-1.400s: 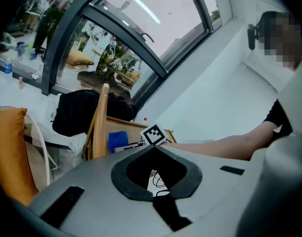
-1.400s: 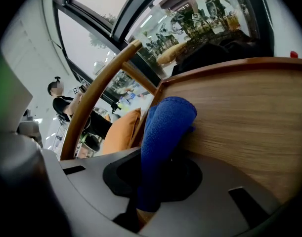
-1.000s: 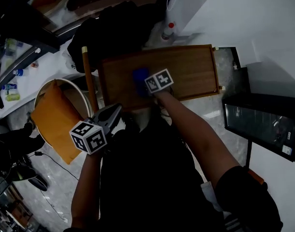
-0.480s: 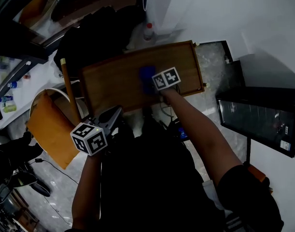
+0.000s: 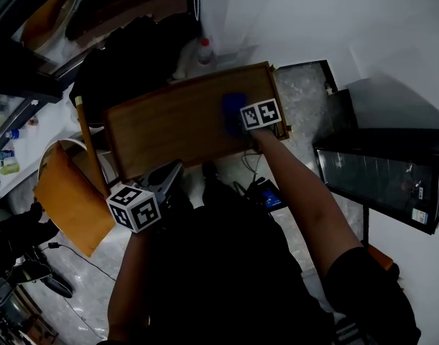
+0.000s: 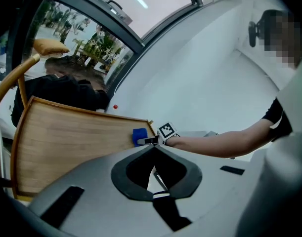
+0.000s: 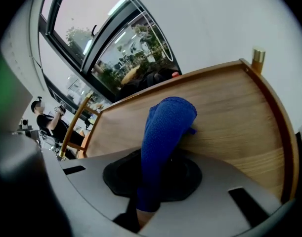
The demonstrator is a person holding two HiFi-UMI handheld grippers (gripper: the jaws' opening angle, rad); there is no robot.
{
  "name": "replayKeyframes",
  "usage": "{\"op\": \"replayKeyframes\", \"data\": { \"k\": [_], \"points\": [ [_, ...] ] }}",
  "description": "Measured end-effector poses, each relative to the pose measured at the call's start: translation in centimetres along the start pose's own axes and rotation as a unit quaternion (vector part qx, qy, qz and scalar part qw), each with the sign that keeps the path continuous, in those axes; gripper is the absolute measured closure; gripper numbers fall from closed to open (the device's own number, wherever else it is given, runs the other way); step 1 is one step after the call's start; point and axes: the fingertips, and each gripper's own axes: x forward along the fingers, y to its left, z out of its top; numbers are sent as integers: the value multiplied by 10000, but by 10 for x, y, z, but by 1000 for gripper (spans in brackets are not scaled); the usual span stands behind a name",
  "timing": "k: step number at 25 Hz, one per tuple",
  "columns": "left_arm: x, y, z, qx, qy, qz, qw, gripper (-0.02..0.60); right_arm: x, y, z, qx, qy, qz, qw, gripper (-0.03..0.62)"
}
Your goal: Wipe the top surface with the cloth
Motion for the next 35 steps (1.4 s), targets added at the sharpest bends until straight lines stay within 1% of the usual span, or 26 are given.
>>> {"op": "replayKeyframes", "data": {
  "k": [7,10,14,17,20,23,26,27,29,31,33,35],
  "points": [
    [12,-4,0,-37,-38,-20,10000,571,-34,-53,3,317,-119,-580,9977,526],
    [14,-4,1,-51,-85,-15,9999,571,-46,-70,4,326,-69,-887,9955,526],
    [11,-3,0,-107,-135,3,9999,571,-62,-90,1,294,-3,-1386,9899,526],
    [8,-1,-1,-141,-194,23,9997,571,-73,-104,1,412,-30,-1655,9853,525],
    [3,2,-5,-159,-215,-8,9996,571,-85,-116,-2,391,-30,-1971,9796,525],
    [-8,6,-6,-174,-298,-67,9994,571,-89,-119,-4,522,-127,-2129,9756,525],
    [-28,9,-5,-203,-425,-108,9988,571,-94,-117,-7,864,-356,-2187,9713,525],
    [-37,12,-4,-212,-476,-103,9986,571,-94,-109,-7,933,-469,-2142,9712,525],
    [-62,23,0,-241,-586,-91,9979,571,-82,-75,-5,829,-627,-1901,9762,525],
    [-90,38,4,-370,-708,-116,9967,571,-54,-18,-3,543,-649,-1459,9857,525],
    [-116,51,6,-487,-827,-136,9953,571,-18,49,-6,288,-590,-919,9936,525],
    [-137,62,5,-447,-833,-85,9955,571,19,117,-9,69,-503,-360,9981,525]
  ]
}}
